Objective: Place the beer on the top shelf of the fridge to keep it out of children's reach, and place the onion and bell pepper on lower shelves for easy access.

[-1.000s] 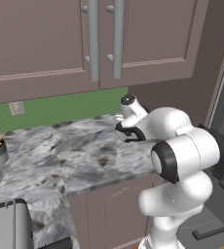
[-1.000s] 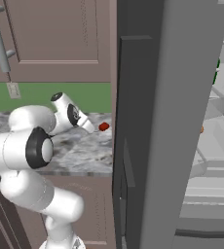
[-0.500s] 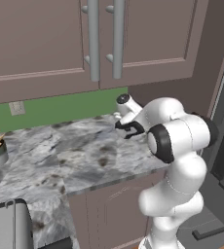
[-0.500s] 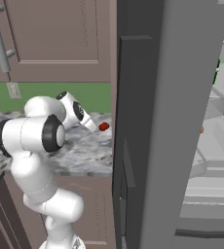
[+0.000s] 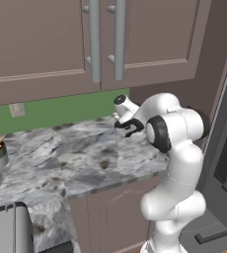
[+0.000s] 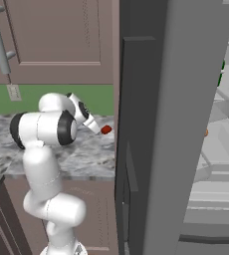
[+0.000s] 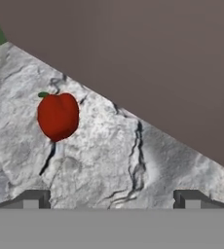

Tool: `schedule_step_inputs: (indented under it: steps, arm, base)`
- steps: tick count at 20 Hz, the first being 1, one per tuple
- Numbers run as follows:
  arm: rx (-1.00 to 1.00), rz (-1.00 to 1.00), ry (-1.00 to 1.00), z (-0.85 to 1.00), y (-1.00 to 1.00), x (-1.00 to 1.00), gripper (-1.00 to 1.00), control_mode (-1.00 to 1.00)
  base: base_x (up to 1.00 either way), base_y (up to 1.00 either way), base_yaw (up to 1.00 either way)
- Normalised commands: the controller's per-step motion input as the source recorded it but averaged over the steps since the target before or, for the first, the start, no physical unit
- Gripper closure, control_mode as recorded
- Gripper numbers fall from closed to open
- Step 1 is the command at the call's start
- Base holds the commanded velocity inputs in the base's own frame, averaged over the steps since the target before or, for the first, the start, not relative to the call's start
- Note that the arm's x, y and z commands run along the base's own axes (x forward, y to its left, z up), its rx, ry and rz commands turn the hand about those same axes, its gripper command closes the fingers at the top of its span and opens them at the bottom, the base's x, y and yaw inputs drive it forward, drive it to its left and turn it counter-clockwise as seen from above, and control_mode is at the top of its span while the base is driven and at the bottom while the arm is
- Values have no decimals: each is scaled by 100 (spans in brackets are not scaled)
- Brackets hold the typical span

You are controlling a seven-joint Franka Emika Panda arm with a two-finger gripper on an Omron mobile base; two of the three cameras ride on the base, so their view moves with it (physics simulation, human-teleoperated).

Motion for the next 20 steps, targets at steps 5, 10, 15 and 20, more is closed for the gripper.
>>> schedule_step_inputs:
  steps: [5, 10, 15, 20]
  arm:
    - [0, -3, 0, -20, -3, 38, -100, -100]
    - [0, -1, 0, -27, -20, 27, -100, -100]
    - [0, -1, 0, -23, -17, 24, -100, -100]
    - [0, -1, 0, -20, -4, 29, -100, -100]
  base:
    - [0, 0, 0]
    - [0, 0, 0]
    - [0, 0, 0]
    - [0, 0, 0]
